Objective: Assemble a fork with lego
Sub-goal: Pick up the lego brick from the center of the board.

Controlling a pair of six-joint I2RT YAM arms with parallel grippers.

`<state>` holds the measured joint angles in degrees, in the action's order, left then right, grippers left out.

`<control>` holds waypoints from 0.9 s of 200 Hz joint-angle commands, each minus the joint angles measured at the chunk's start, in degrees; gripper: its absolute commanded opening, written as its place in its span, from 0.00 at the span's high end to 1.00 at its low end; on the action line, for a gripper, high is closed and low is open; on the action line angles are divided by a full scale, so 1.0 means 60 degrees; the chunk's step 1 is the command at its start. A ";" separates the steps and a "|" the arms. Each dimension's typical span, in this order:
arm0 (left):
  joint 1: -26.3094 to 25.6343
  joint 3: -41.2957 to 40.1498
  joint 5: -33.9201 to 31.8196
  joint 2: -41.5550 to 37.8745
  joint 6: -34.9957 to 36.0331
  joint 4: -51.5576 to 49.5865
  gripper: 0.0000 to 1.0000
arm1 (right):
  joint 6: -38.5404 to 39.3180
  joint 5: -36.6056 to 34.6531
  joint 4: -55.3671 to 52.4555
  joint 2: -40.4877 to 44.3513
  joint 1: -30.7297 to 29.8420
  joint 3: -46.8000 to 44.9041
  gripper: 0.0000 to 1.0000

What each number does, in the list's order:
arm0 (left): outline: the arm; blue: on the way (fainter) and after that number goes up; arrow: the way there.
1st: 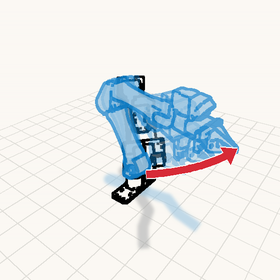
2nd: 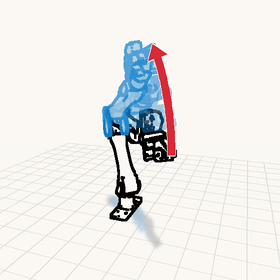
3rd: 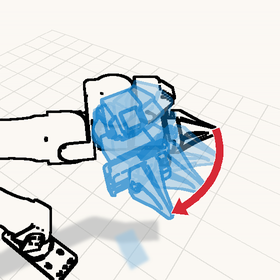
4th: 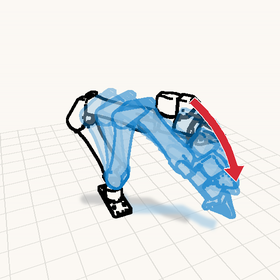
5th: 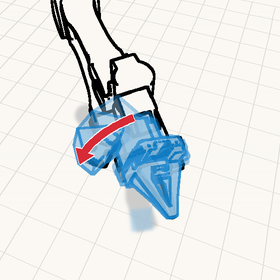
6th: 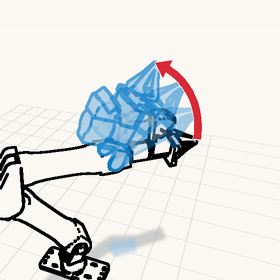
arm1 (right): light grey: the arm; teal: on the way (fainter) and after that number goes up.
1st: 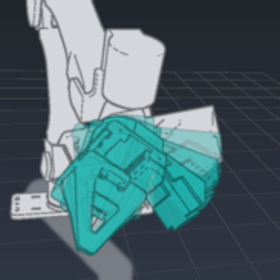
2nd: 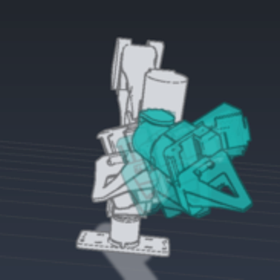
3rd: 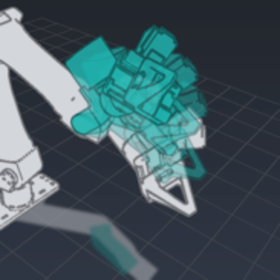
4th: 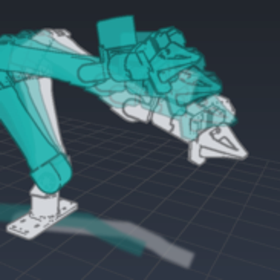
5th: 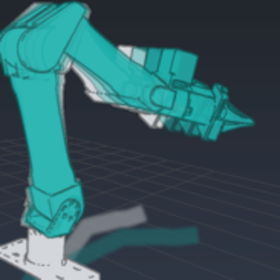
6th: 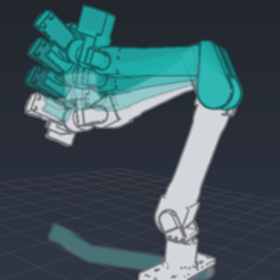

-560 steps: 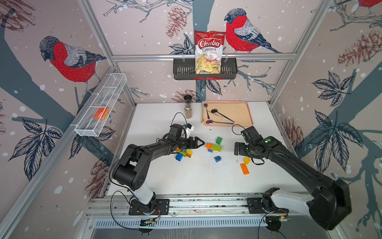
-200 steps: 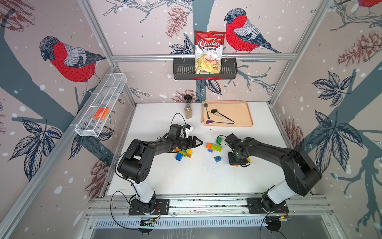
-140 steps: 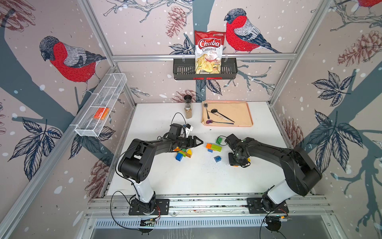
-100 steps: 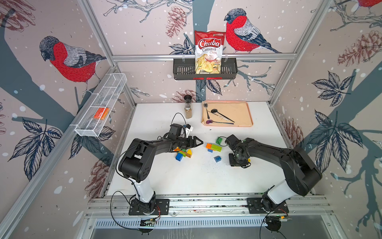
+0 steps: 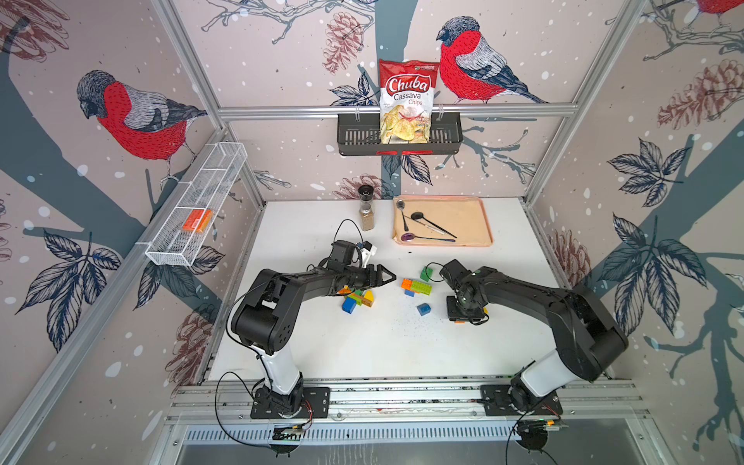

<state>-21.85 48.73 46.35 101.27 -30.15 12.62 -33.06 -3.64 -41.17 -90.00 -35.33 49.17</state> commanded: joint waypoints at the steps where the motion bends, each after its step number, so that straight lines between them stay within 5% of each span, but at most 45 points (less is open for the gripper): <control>1: 0.0016 0.0063 0.0113 0.0040 -0.0040 0.0072 0.22 | 0.0154 0.0027 -0.0070 -0.0014 0.0000 0.0012 0.57; 96: 0.0023 0.0173 0.0101 0.0100 0.0004 -0.0069 0.23 | 0.0352 -0.0237 -0.0252 0.0030 0.0060 0.0197 0.81; 156: 0.0049 0.0381 -0.0060 0.0026 0.0169 -0.0457 0.24 | 0.1893 -0.0148 0.0083 0.1473 0.0253 0.0962 0.86; 180: 0.0052 0.0475 -0.0136 -0.0024 0.0225 -0.0649 0.24 | 0.3538 -0.0719 -0.0161 0.1541 -0.0431 0.1704 0.86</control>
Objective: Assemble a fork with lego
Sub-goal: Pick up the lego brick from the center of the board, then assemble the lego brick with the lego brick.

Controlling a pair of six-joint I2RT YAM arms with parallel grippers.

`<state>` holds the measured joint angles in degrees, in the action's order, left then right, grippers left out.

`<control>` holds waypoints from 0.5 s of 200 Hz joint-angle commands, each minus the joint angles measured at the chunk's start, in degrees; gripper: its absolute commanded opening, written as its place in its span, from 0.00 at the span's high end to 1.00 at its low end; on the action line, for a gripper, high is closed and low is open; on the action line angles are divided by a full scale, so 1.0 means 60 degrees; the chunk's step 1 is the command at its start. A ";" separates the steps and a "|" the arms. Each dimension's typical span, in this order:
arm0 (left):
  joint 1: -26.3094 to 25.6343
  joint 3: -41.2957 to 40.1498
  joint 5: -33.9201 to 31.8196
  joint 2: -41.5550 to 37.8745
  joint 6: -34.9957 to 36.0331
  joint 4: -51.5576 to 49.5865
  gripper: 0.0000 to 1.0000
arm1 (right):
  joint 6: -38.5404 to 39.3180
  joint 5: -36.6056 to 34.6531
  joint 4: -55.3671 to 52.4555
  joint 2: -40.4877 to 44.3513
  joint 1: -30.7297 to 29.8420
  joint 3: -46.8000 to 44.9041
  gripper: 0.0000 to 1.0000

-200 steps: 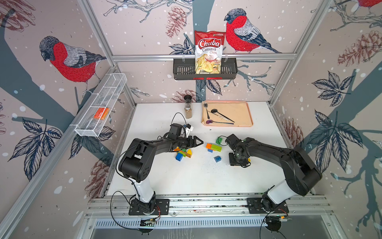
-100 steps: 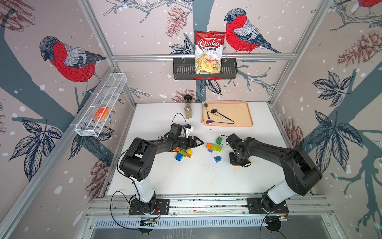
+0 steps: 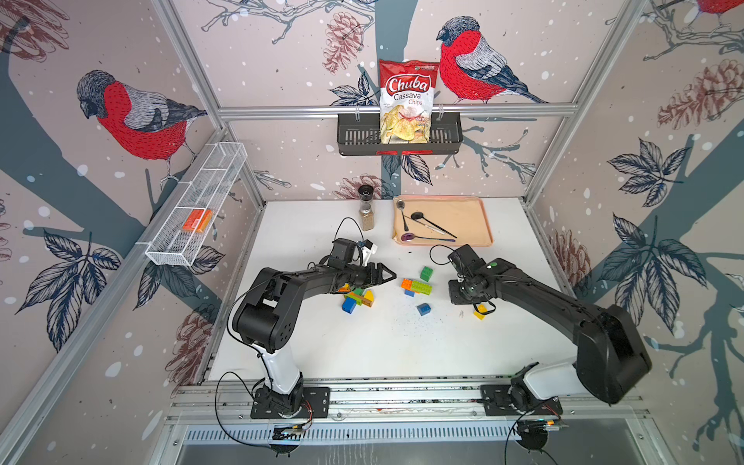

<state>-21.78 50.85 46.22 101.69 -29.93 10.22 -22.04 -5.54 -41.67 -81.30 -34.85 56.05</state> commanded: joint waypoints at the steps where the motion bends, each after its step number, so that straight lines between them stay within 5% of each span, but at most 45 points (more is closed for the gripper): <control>1: 0.0041 0.0123 -0.0114 -0.0098 0.0186 -0.0250 0.24 | 0.1772 -0.0420 -0.0089 0.0089 -0.0538 0.0588 0.86; 48: 0.0347 -0.0031 -0.0203 -0.0278 -0.0077 -0.0213 0.25 | 0.4174 -0.0019 -0.0185 -0.0685 -0.0513 0.2199 0.86; 100: 0.0549 -0.0128 -0.0274 -0.0568 -0.0224 -0.0238 0.25 | 0.6755 0.1776 -0.1273 -0.2921 -0.0528 0.5021 0.86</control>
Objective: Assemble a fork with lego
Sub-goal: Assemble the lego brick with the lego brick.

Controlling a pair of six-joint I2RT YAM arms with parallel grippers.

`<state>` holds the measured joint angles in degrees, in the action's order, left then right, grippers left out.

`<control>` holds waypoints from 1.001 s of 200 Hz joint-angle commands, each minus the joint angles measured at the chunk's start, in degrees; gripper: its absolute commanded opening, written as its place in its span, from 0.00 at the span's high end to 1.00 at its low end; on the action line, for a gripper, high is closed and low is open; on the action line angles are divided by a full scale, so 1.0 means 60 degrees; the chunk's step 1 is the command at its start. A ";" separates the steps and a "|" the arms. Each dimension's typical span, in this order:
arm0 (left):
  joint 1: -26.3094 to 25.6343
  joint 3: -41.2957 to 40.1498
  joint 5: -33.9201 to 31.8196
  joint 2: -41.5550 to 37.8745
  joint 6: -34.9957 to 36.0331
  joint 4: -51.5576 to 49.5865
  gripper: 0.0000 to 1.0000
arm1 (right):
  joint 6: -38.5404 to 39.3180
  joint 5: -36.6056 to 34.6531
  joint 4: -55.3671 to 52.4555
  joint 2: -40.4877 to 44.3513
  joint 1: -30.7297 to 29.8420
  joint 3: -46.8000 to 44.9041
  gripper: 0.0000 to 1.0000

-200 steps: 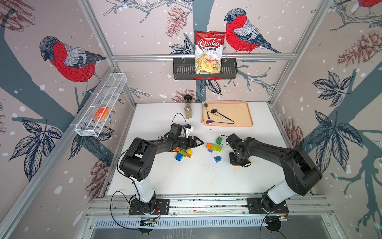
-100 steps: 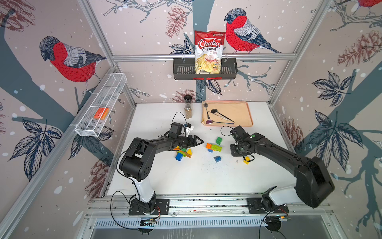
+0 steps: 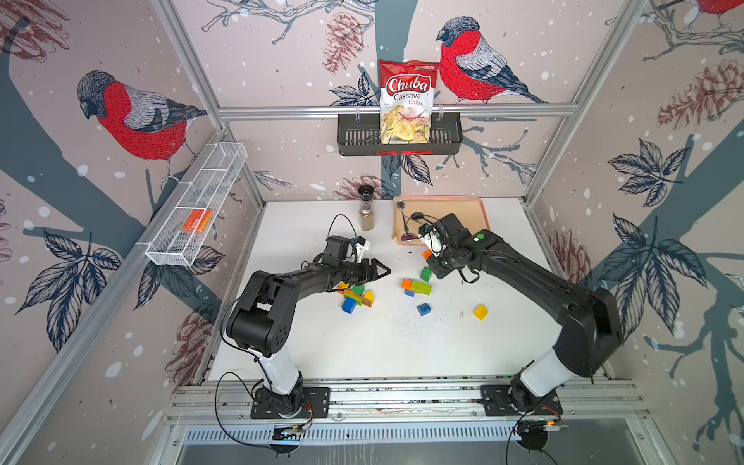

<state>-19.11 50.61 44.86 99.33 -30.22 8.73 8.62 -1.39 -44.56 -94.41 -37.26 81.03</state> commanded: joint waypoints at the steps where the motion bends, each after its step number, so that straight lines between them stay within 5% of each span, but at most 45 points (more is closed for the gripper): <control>1: 0.0107 -0.0094 -0.0049 -0.0184 -0.0178 0.0010 0.25 | 0.1678 0.1097 -0.0829 -0.0777 -0.0138 0.0898 0.86; 108: 0.0816 -0.0645 -0.0358 -0.0895 -0.0212 -0.0200 0.25 | 0.2820 0.1078 -0.1704 -0.3234 -0.0954 0.2691 0.84; 200: 0.0838 -0.0831 -0.0197 -0.0832 -0.0259 0.0099 0.25 | 0.3144 0.1206 -0.2008 -0.3694 -0.1115 0.2739 0.84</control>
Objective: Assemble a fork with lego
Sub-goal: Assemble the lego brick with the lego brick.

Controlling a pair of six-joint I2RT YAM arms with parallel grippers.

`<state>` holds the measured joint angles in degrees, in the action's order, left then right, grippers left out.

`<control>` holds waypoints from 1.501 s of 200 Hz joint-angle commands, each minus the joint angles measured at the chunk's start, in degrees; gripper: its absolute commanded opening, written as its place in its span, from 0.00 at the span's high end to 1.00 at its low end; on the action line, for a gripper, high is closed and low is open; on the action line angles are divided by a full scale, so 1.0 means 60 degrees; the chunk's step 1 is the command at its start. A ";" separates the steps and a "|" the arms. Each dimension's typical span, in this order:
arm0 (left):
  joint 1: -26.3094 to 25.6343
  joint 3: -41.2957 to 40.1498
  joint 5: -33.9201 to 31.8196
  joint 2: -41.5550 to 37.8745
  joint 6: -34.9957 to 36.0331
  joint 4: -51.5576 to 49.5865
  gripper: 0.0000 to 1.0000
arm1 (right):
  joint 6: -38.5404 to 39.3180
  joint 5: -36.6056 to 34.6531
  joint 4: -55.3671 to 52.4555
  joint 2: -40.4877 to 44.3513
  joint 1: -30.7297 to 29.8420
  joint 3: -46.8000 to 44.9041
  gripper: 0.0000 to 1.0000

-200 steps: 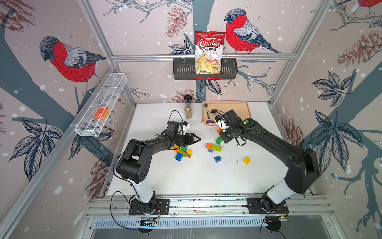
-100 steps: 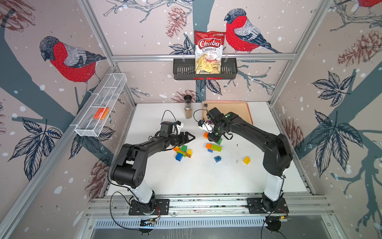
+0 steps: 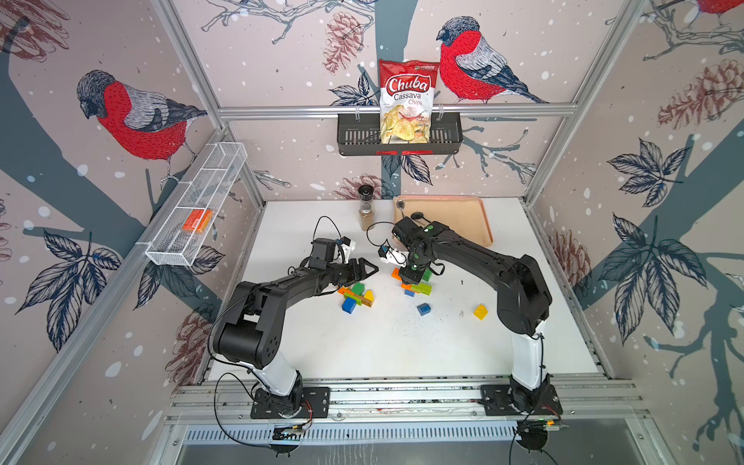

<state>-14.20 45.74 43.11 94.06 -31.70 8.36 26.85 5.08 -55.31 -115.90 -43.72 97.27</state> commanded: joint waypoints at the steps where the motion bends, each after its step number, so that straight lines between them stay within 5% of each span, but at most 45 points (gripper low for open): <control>1: 0.0020 -0.0012 0.0102 0.0051 -0.0015 0.0160 0.25 | 0.0108 0.0124 -0.0216 -0.0118 -0.0037 0.0033 0.84; 300: 0.0022 -0.0020 0.0139 0.0182 0.0002 0.0116 0.26 | -0.0472 -0.0788 0.0349 -0.0189 -0.0071 -0.1583 0.82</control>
<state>-14.17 45.54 43.53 95.15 -31.75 8.73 25.15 2.59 -48.45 -115.26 -44.29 88.31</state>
